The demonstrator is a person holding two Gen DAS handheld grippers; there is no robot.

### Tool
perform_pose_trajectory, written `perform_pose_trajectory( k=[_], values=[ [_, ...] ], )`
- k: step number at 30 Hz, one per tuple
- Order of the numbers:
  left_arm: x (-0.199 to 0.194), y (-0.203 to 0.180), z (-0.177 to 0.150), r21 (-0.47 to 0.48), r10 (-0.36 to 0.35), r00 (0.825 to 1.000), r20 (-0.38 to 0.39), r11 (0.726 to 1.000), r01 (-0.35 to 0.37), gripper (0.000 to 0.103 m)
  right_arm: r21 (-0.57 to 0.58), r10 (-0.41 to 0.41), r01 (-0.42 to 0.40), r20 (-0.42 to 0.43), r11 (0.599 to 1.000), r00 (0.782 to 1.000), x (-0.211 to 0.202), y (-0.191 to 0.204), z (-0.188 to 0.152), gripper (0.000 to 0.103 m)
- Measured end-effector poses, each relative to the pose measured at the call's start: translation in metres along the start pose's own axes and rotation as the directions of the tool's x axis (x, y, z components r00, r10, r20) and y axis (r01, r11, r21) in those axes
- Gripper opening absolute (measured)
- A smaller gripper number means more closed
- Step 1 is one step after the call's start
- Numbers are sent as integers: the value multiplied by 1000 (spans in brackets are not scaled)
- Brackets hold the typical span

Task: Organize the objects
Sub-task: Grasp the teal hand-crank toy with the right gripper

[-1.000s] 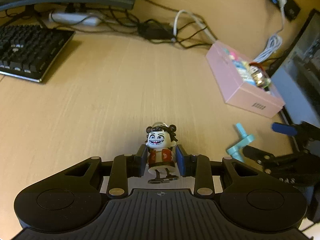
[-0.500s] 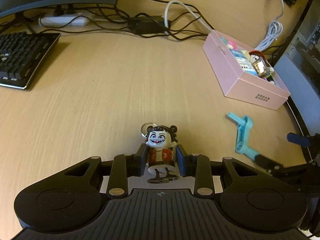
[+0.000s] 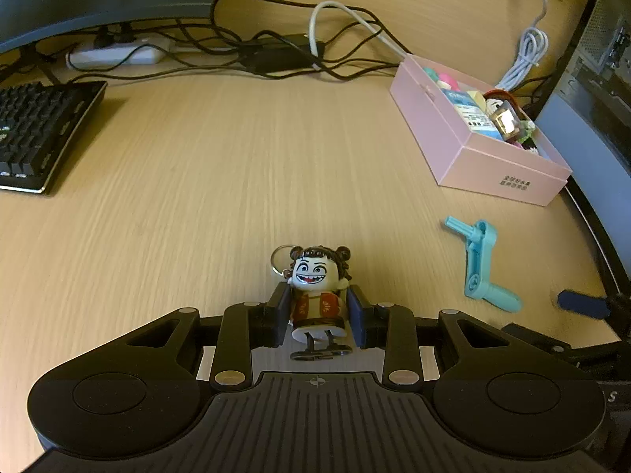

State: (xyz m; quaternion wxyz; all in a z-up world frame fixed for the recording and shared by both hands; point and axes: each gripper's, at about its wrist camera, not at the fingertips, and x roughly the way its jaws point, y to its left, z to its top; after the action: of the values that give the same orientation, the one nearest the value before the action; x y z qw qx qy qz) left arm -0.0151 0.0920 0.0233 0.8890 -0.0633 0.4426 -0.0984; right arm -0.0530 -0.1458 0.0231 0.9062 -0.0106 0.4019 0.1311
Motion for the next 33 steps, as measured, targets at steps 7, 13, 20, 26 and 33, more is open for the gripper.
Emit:
perform_pose_trajectory(
  k=[7, 13, 20, 26, 33],
  values=[
    [-1, 0, -3, 2, 0, 1000, 10, 1000, 0, 35, 68, 28, -25, -44, 997, 999, 4, -7, -1, 103],
    [-1, -3, -4, 4, 11, 1000, 13, 1000, -11, 35, -51, -26, 21, -99, 998, 995, 11, 6, 1, 103],
    [-2, -4, -5, 4, 20, 1000, 13, 1000, -20, 35, -58, 13, -19, -103, 998, 995, 15, 17, 15, 103],
    [-3, -4, -7, -1, 17, 1000, 11, 1000, -17, 35, -152, -104, 97, -40, 984, 994, 20, 31, 19, 103],
    [-5, -4, -9, -12, 12, 1000, 14, 1000, -12, 35, -110, -269, 272, 41, 956, 962, 7, 1, 28, 103]
  ],
)
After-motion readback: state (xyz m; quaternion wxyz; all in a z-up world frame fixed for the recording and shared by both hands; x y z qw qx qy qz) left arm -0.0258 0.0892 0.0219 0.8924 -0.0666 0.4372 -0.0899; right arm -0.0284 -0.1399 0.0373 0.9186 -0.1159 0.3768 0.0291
